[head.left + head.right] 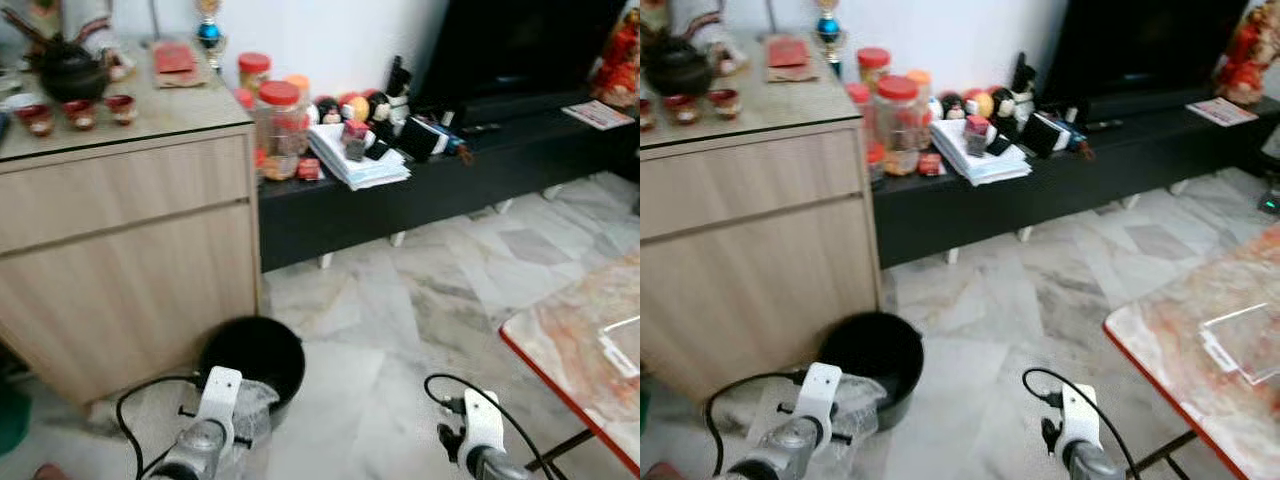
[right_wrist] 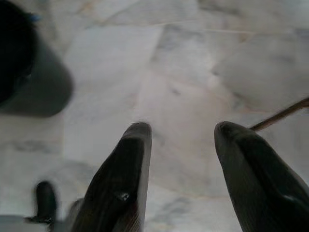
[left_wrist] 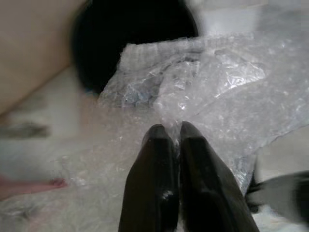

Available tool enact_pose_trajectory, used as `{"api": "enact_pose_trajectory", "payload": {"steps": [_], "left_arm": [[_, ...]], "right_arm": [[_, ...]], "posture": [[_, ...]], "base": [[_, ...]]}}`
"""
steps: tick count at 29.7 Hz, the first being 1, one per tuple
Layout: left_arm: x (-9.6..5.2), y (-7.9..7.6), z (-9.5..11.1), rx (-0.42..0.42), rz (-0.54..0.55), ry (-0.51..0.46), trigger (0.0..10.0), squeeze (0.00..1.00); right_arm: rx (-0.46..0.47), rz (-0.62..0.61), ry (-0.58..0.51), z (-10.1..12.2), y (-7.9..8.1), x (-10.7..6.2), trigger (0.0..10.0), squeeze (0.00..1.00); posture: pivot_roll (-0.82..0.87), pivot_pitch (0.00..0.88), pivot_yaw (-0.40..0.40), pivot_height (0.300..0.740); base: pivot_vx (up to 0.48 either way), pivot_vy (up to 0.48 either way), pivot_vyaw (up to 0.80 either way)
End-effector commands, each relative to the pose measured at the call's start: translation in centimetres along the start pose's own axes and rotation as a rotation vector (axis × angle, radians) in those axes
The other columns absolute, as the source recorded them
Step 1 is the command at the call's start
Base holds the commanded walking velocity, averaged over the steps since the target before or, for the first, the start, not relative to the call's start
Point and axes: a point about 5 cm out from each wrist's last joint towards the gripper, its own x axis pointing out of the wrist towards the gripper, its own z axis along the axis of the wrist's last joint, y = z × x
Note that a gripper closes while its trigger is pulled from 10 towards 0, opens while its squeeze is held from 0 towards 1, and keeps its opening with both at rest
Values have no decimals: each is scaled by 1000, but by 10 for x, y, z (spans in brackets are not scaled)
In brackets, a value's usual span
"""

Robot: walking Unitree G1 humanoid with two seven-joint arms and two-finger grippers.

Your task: Picking trash to rubbish bin

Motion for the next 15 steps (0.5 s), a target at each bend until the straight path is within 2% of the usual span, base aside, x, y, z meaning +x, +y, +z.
{"api": "enact_pose_trajectory", "payload": {"steps": [1, 8, 15], "left_arm": [[-1, 10, -3, 17, 24, 17, 10000, 0], [0, 10, -2, 17, 24, 15, 10000, 0], [0, 10, -1, 13, 26, 10, 10000, 0]], "right_arm": [[9, 11, -51, 14, 6, 2, 10000, 0], [-5, 19, -51, 16, 7, 2, 10000, 0], [14, 18, -59, 16, 7, 2, 10000, 0]], "posture": [[11, 32, -122, 740], [11, 29, -123, 740], [9, 40, -126, 740]], "base": [[382, 0, 0], [382, 0, 0], [384, 0, 541]]}}
